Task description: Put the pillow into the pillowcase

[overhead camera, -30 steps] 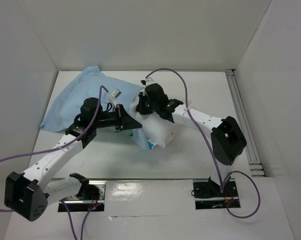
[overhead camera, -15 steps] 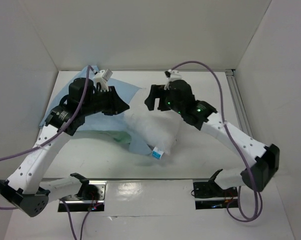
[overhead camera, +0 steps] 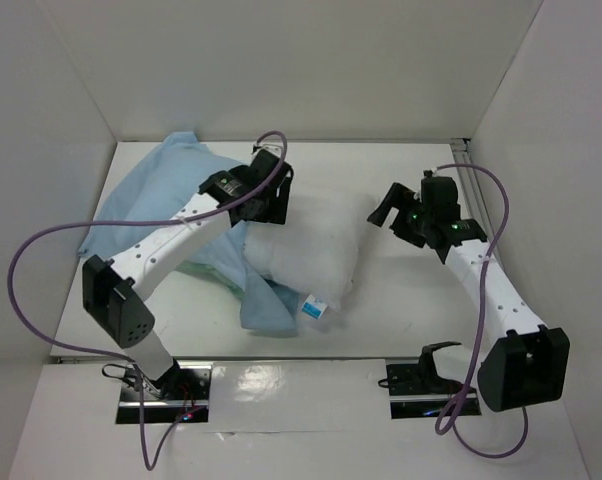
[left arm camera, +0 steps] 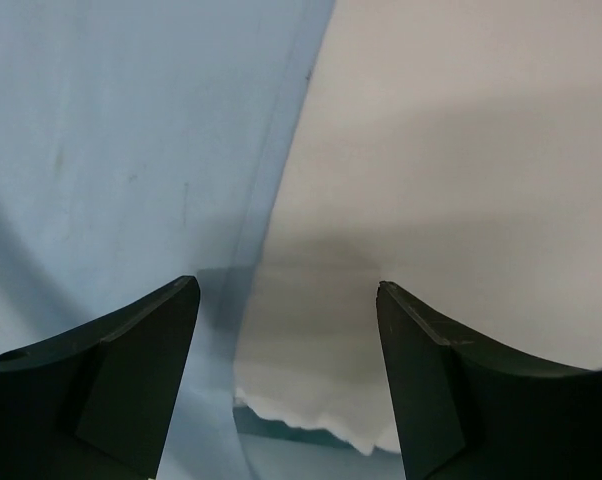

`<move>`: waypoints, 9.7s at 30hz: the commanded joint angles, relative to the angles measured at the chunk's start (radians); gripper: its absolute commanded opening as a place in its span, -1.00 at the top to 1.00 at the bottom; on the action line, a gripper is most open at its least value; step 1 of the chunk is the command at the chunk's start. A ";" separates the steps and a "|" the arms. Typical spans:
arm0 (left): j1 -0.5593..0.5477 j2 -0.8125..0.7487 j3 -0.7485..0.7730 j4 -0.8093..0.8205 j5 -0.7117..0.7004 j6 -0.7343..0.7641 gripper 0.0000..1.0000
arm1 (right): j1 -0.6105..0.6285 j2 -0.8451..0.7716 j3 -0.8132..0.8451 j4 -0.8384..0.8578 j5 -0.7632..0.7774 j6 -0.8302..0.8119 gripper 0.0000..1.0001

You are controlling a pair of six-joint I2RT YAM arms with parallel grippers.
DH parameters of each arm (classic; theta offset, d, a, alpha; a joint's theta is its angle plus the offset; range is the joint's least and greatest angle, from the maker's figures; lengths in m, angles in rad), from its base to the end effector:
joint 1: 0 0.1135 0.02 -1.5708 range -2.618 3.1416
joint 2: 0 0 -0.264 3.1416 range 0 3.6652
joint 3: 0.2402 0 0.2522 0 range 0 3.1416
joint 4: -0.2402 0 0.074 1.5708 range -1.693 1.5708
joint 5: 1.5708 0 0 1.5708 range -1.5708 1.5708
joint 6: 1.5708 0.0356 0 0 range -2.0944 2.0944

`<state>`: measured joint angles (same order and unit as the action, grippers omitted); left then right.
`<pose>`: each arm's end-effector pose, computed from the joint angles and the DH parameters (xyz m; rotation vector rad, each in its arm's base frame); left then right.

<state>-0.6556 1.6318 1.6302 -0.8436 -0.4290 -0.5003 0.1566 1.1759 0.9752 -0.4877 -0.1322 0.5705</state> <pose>0.2878 -0.2027 0.3570 -0.0113 2.3197 -0.0576 0.2510 0.0444 0.2977 0.4035 2.2728 0.5302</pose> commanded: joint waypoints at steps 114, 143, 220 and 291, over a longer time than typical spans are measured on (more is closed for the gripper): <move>0.157 -0.411 -1.038 0.788 0.248 -0.302 0.51 | 0.741 0.309 0.224 -0.069 0.342 0.196 -0.98; 0.283 -0.997 -0.940 1.023 1.185 -0.722 1.00 | 0.627 0.685 0.659 0.136 0.348 -0.061 1.00; -0.114 -0.368 -0.589 -0.037 0.118 -0.290 -0.82 | 0.650 0.614 0.082 0.373 0.172 0.160 -0.70; -0.354 -0.053 0.085 -0.290 0.276 0.023 0.68 | 0.857 -0.294 0.210 -0.417 0.480 0.123 -0.67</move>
<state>-0.9997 1.6474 1.6894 -0.9871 -0.1226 -0.5888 1.0058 0.8494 1.1156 -0.8585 0.2752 0.7116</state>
